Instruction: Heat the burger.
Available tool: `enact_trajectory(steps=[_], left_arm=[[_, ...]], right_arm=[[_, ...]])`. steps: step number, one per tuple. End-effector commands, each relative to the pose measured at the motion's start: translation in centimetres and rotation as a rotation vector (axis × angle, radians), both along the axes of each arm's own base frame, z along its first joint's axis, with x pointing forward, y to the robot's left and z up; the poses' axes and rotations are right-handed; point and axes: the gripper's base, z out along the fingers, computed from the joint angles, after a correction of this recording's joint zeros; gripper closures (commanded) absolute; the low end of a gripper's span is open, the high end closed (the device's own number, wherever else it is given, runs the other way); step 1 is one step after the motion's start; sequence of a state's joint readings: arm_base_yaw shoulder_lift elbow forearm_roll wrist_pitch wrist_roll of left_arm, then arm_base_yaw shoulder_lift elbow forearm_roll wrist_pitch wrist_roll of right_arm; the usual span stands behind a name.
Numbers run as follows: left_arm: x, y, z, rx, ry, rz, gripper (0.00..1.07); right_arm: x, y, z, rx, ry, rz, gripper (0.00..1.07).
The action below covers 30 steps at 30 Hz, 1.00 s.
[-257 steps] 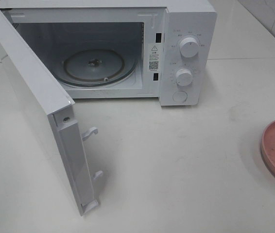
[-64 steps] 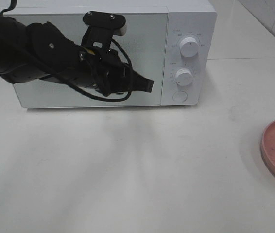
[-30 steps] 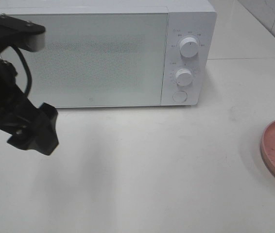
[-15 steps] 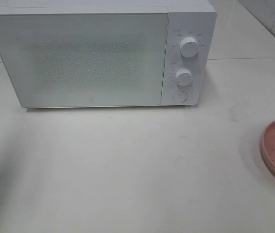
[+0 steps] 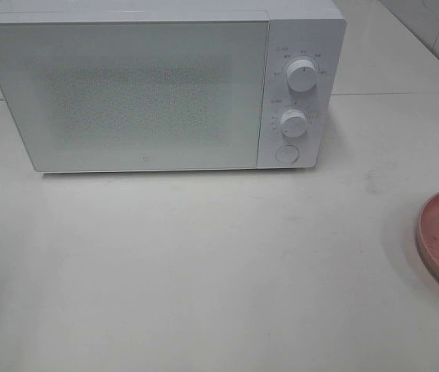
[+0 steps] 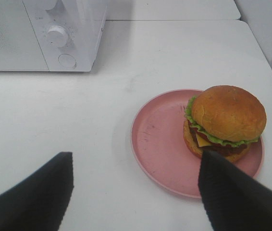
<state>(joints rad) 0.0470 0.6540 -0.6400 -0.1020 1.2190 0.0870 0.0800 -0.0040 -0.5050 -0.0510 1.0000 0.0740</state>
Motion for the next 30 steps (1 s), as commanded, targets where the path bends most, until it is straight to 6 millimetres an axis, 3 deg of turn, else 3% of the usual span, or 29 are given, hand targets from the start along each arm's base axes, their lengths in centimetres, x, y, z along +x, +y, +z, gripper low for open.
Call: enact_trajectory(steps=[1,3,6,7,9,11,14,18,30], left_arm=[[-1.0,-0.1,-0.3,-0.005,-0.016,-0.002,0.06],[-3.3,-0.2,-0.9,0.002,-0.123,-0.001,0.06],[-3.8,-0.2,-0.6,0.004,-0.172,0.000,0.06],[-4.7,-0.2,-0.2,0.011,-0.288,0.004,0.06],[-5.1,-0.2,0.0,0.014,-0.334,0.006,0.06],[-7.0,-0.4,0.1,0.015,-0.518,0.011,0.06],[-7.5,-0.3,0.0,0.022,-0.560,0.013,0.06],[-9.8,-0.4,-0.2,0.036,-0.710,0.020,0.06],[-9.7,-0.4,-0.2,0.030,-0.706,0.026,0.06]], right_arm=[[-0.4,-0.1,-0.1,-0.010,-0.029,-0.003,0.37],[-0.4,-0.1,-0.1,-0.010,-0.029,-0.003,0.37],[-0.4,-0.1,-0.1,-0.010,-0.029,-0.003,0.37],[-0.4,-0.1,-0.1,-0.010,-0.029,-0.003,0.37],[-0.4,-0.1,-0.1,-0.010,-0.029,-0.003,0.37],[-0.4,-0.1,-0.1,-0.010,-0.029,-0.003,0.37],[-0.4,-0.1,-0.1,-0.010,-0.029,-0.003,0.37],[-0.4,-0.1,-0.1,-0.010,-0.029,-0.003,0.37],[-0.3,0.0,-0.1,-0.010,-0.024,-0.004,0.37]])
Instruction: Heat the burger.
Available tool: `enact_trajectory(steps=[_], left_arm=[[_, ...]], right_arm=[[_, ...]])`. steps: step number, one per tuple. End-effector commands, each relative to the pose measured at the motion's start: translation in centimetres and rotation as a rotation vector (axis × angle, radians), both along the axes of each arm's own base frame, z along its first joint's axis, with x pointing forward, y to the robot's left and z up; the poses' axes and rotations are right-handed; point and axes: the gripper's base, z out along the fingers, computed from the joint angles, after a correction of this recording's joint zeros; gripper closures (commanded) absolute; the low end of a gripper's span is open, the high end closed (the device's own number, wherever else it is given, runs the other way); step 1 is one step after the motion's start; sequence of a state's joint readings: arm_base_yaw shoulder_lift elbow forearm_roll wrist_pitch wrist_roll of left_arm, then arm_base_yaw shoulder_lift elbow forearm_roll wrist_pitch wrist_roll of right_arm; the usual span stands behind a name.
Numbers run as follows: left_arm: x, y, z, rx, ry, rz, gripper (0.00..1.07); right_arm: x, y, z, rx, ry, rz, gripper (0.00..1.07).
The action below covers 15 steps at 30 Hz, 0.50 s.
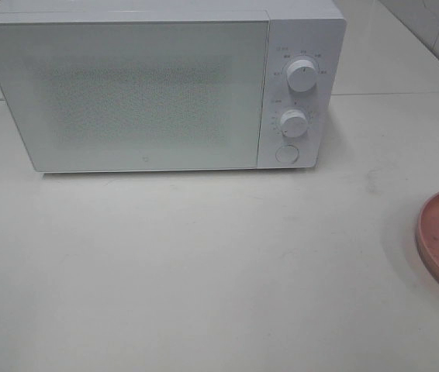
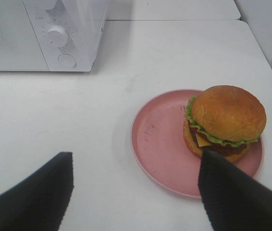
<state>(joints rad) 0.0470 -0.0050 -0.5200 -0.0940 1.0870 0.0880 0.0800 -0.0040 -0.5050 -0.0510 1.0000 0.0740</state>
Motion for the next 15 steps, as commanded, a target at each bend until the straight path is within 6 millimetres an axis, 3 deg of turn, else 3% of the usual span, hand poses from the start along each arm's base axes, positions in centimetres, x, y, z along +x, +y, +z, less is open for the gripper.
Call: enact_trajectory(steps=[1,15], left_arm=[[-0.26,-0.03,0.01,-0.008,-0.037,0.009,0.06],[-0.26,-0.03,0.01,-0.008,-0.037,0.009,0.06]], right_arm=[[-0.28,-0.05,-0.06,-0.010,-0.024,-0.004,0.37],[-0.28,-0.05,-0.06,-0.010,-0.024,-0.004,0.37]])
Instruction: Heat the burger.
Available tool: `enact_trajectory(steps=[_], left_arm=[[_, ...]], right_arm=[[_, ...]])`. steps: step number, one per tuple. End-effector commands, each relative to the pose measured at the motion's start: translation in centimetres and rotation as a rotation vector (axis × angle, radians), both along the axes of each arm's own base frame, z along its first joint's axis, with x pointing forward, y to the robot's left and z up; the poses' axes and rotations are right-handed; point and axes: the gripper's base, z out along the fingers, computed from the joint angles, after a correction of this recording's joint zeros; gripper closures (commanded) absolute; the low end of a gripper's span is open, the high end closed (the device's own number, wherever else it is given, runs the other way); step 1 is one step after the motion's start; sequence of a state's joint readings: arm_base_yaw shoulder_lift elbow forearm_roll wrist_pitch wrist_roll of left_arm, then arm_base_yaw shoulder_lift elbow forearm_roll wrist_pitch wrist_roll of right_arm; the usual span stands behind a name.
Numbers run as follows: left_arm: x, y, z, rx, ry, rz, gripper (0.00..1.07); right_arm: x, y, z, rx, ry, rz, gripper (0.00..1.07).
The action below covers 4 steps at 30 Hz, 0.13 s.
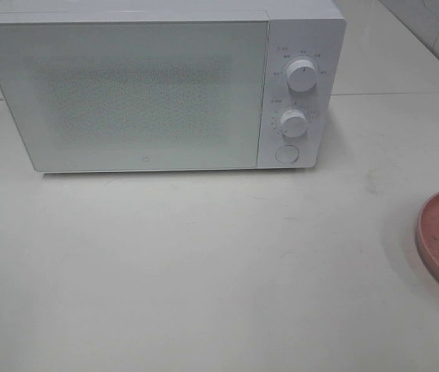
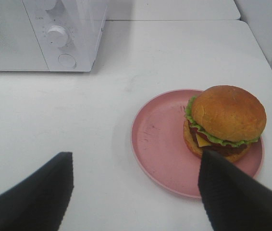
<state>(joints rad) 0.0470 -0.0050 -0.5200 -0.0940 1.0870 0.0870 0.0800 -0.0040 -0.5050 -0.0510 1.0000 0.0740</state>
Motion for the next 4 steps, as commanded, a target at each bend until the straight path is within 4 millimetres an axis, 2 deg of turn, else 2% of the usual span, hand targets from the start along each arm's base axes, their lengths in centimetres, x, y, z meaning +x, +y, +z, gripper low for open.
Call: enact_trajectory(steps=[1,4], left_arm=[[-0.26,-0.03,0.01,-0.007,-0.037,0.008,0.06],[-0.26,-0.03,0.01,-0.007,-0.037,0.008,0.06]], right_arm=[[-0.28,-0.05,-0.06,-0.010,-0.024,-0.004,0.37],[-0.28,-0.05,-0.06,-0.010,-0.024,-0.004,0.37]])
